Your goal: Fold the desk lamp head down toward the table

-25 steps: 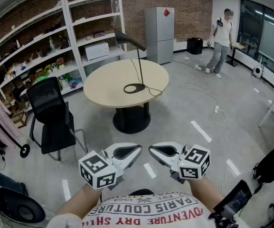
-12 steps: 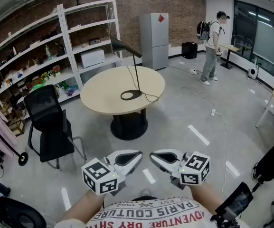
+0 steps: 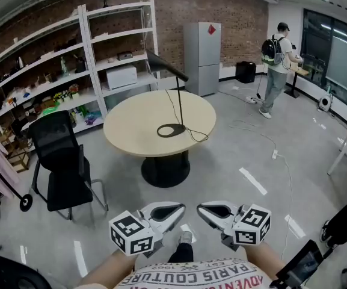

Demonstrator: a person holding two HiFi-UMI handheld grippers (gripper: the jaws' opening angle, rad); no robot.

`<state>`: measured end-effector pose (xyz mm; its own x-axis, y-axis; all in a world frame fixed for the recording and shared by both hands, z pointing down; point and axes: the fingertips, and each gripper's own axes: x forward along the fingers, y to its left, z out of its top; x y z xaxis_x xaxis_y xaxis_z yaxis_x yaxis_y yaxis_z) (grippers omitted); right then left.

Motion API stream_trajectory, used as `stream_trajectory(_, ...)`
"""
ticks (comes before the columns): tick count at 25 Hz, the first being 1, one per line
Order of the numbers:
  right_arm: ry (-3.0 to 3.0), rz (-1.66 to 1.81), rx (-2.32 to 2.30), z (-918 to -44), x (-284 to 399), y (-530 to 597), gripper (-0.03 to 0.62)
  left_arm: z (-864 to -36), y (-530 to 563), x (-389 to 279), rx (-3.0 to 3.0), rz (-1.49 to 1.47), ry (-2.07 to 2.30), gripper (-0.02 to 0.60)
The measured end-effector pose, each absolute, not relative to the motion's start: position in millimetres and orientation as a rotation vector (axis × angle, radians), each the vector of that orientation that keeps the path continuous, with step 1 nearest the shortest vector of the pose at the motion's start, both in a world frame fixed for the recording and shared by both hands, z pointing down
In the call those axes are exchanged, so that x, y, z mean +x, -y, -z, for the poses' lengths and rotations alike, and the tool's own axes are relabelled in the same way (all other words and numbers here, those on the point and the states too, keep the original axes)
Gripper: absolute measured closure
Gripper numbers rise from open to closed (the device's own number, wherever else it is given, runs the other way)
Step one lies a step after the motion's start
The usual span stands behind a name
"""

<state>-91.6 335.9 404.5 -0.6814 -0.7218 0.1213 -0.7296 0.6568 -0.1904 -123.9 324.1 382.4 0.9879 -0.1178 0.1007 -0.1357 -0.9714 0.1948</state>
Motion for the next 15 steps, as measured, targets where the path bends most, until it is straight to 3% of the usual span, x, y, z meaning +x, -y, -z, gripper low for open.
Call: stream_trajectory(15, 2.808, -0.457, 1.282, -421.6, -20.4, -93.2, 0.594, -394.5, -78.8, -59.4, 2.878, -0.130, 0.160, 0.580)
